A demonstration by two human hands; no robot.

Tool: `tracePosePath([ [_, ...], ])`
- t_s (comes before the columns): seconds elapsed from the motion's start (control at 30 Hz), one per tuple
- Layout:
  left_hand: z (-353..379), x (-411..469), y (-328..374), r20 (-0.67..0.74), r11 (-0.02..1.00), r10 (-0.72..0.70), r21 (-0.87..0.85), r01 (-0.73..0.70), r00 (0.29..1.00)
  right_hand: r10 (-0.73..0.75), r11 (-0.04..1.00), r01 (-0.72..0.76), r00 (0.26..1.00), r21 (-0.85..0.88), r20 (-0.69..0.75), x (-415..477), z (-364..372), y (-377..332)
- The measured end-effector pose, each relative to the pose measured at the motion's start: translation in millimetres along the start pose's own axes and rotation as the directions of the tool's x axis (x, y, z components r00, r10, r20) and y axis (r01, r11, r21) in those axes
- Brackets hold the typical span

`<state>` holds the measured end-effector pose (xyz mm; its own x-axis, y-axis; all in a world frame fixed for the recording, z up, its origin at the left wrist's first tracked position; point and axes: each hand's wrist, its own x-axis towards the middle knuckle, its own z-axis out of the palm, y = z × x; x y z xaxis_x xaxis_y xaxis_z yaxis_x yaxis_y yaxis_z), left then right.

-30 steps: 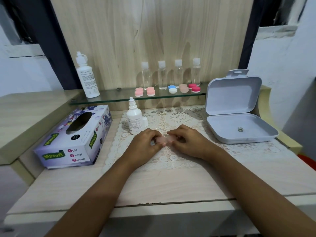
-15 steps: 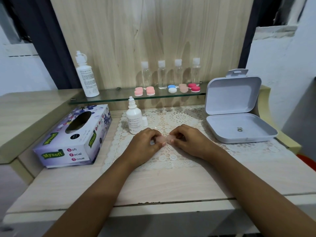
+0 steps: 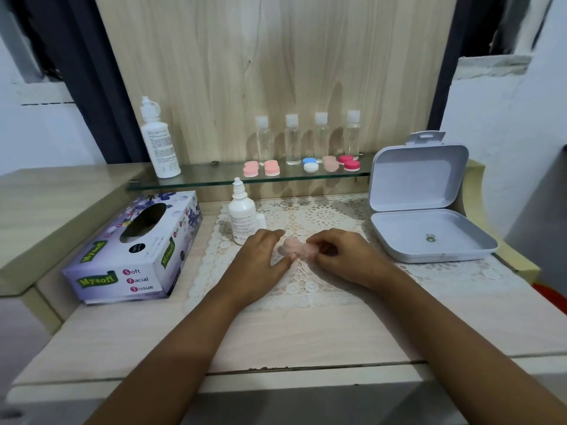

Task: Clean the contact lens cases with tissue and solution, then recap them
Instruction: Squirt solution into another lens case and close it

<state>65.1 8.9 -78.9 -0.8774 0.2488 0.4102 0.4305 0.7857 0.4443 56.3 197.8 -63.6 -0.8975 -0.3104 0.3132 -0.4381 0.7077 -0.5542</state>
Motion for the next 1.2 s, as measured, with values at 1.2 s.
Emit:
tracePosePath([
  [1.2, 5, 4, -2, 0.144, 0.988, -0.049, 0.154, 0.027, 0.988, 0.169, 0.947, -0.263, 0.897, -0.186, -0.409, 134, -9, -42],
])
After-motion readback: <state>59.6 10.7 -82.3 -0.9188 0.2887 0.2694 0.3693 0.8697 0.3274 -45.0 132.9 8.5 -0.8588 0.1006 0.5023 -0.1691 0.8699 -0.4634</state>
